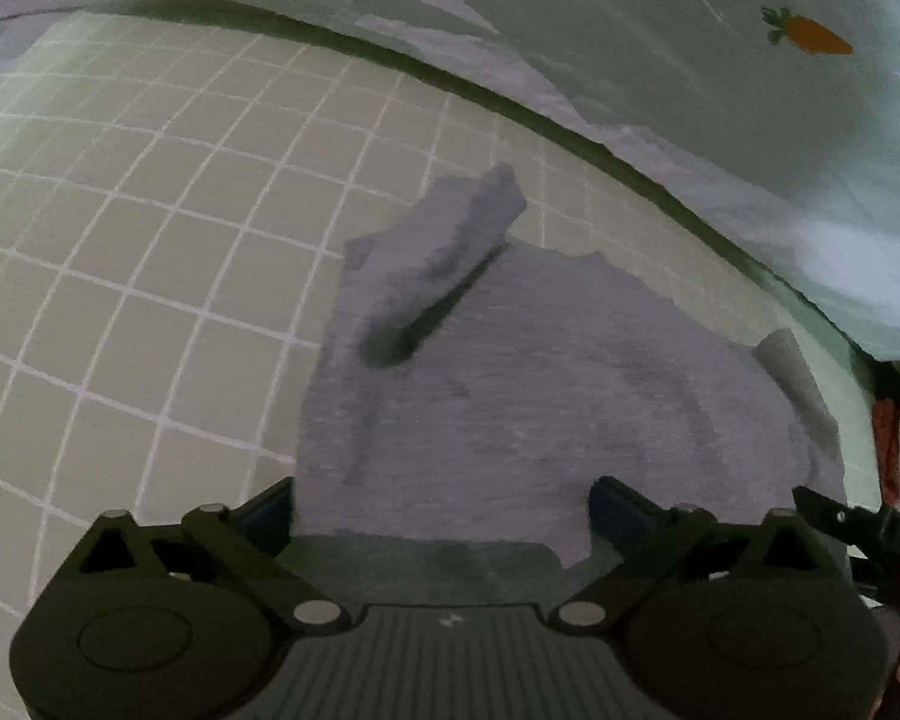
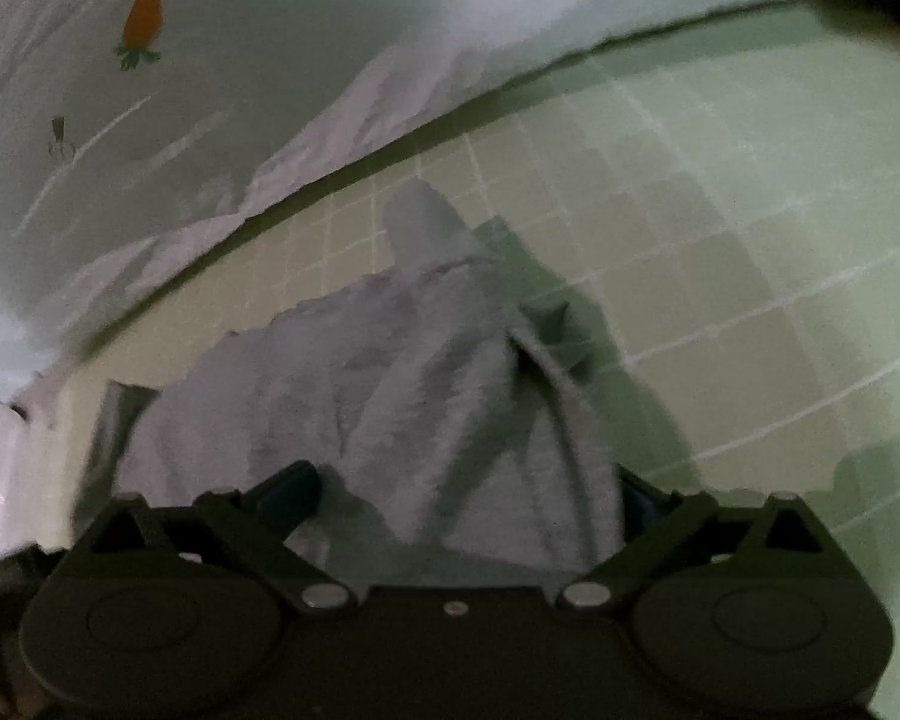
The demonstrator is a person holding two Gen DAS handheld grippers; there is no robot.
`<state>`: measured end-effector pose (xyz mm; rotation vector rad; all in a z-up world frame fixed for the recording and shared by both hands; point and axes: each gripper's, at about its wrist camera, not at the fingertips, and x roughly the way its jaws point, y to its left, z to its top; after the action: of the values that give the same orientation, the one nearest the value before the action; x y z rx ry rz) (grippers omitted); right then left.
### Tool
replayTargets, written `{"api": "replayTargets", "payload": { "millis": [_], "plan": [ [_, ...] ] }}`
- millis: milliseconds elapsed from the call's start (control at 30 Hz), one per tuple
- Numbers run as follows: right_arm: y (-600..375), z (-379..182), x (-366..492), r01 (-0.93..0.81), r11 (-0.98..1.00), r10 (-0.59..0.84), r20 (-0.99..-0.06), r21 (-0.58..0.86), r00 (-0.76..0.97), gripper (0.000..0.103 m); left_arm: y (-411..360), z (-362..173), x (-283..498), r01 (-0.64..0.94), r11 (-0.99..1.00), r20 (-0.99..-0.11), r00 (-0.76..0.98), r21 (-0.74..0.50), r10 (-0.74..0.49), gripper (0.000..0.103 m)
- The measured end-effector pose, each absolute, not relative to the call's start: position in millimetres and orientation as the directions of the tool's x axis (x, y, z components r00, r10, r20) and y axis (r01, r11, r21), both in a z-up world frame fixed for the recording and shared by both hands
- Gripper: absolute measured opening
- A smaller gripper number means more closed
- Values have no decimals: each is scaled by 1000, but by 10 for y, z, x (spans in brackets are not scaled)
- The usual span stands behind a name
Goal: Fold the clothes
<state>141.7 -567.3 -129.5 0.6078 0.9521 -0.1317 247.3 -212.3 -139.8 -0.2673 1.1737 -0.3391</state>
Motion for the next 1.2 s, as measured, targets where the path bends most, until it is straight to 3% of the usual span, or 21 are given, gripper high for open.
{"api": "replayTargets", "payload": {
  "millis": [167,233,300,333,367,467,767,1200],
  "plan": [
    [-5539,-1309,1485,316,836,192,-780,448,596,103,-2230,-1417,2435,132,878,-810,341,-461,-477,100],
    [-5488,-1317,1505,289,826,243,-768,485,593,102,-2302,-1407,2405,158,892,-818,357,-424,-452,95],
    [-5407,-1295,1476,276,824,260,-763,495,592,76,-2285,-1385,2350,144,899,-820,369,-415,-438,68],
    [-5368,-1280,1446,278,818,265,-759,504,595,61,-2251,-1374,2310,120,892,-814,371,-436,-448,61],
    [-5330,-1265,1416,279,812,270,-754,512,598,56,-2211,-1363,2268,91,882,-805,372,-463,-462,51],
    [-5227,-1179,1256,272,805,277,-741,527,612,50,-2192,-1265,2084,91,888,-812,373,-450,-450,43],
    [-5126,-850,267,283,748,289,-677,601,677,48,-2146,-1105,1303,142,834,-775,314,-534,-549,36],
    [-5527,-528,-1239,409,639,97,-596,651,797,47,-2908,-754,639,401,693,-685,192,-599,-703,32]
  ]
}}
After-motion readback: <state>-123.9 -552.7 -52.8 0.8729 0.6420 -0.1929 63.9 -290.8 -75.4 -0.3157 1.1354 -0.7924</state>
